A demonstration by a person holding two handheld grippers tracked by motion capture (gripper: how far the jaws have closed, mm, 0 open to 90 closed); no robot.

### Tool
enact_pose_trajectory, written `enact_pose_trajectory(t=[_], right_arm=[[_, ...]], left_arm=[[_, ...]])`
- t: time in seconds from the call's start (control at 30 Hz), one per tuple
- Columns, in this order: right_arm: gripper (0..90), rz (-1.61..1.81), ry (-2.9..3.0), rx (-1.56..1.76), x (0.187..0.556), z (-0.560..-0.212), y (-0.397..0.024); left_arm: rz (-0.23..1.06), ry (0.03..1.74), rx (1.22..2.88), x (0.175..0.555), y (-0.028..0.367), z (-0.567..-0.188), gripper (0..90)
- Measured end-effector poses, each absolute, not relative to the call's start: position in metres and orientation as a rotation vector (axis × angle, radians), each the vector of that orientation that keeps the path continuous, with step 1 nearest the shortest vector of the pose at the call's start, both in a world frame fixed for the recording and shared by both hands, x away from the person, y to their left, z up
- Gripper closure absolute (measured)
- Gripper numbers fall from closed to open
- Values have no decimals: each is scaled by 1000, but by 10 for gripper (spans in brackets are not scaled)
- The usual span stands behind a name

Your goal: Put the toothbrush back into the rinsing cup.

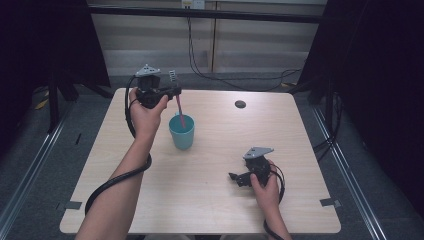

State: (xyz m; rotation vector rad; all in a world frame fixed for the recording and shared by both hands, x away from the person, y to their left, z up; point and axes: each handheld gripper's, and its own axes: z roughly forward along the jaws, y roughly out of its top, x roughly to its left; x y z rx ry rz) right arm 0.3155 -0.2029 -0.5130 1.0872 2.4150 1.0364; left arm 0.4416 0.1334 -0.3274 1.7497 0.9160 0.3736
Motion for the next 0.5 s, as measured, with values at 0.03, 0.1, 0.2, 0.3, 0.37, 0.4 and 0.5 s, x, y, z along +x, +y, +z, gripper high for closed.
enact_pose_trajectory(t=[0.03,0.1,0.2,0.3,0.37,0.4,0.5], right_arm=[[98,1036,2415,1087,316,-513,-203],[97,1038,2414,1083,316,-513,-203],[97,1038,2415,1088,315,-513,-202],[97,1038,2416,1090,315,-513,-202],[97,1039,2416,1085,316,-513,-202],[97,1039,2417,1084,316,-513,-202],[97,1039,2417,1083,316,-513,-202]], left_arm=[[376,919,1748,442,133,-328,837],[378,920,1753,444,132,-333,836],[388,924,1765,446,130,-338,836],[391,928,1763,447,128,-343,836],[394,929,1767,448,127,-348,835],[396,934,1770,449,125,-353,836],[394,941,1770,449,122,-358,835]])
